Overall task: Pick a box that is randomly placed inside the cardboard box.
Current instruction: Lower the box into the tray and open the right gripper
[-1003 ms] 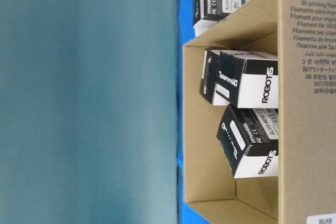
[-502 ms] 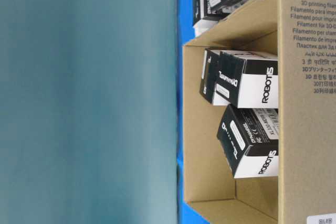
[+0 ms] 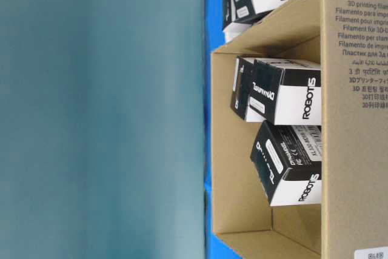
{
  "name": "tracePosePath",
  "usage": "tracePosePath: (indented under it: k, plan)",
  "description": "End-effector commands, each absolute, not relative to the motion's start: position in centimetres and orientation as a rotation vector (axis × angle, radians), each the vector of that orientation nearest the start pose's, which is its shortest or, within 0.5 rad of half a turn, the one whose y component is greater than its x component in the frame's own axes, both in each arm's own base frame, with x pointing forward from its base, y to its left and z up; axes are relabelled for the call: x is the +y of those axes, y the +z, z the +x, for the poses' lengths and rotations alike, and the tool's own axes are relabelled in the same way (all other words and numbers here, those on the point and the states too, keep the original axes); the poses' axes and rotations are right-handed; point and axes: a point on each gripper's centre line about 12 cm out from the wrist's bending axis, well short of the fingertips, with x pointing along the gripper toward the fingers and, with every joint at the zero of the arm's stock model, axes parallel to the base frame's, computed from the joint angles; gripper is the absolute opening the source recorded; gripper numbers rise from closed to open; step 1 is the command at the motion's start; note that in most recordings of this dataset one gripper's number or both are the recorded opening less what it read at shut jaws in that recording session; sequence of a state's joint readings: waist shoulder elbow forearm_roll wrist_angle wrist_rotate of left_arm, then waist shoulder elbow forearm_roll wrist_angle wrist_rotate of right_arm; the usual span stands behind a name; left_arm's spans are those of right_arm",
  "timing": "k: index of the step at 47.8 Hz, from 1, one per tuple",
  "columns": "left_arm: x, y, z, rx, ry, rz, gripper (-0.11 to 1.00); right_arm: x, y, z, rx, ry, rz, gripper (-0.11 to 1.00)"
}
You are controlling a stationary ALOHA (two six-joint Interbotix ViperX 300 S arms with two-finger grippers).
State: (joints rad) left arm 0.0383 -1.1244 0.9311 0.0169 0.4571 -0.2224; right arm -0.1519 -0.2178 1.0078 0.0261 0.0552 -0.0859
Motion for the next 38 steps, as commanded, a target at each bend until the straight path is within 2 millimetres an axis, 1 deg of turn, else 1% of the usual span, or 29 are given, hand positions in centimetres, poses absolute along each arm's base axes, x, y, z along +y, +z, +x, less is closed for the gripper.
tracePosePath:
  k: [1,7,16,17,21,24,29,38]
  plan:
    - [0.8,34.4,16.5,0.238,0.074,-0.21,-0.07,-4.3,13.4,28.7,0.848,-0.114,0.011,0.78]
    - [0.8,34.3,16.5,0.238,0.075,-0.209,-0.07,-4.3,13.4,28.9,0.873,-0.109,0.009,0.78]
    - [0.8,34.2,16.5,0.24,0.078,-0.232,-0.07,-3.8,13.7,29.1,0.862,-0.098,0.009,0.79]
    - [0.8,34.2,16.5,0.24,0.079,-0.238,-0.07,-3.8,13.7,29.1,0.86,-0.098,0.01,0.81]
    - [0.8,34.3,16.4,0.236,0.08,-0.252,-0.07,-3.7,14.3,29.4,0.839,-0.095,0.008,0.96]
    - [0.8,34.3,16.4,0.236,0.08,-0.255,-0.07,-3.7,14.7,29.5,0.823,-0.099,0.015,1.0]
    - [0.8,34.2,16.5,0.238,0.08,-0.255,-0.07,-3.7,15.5,29.6,0.801,-0.107,0.031,0.99]
    - [0.8,34.2,16.5,0.24,0.079,-0.255,-0.07,-3.8,16.1,29.4,0.779,-0.121,0.054,0.99]
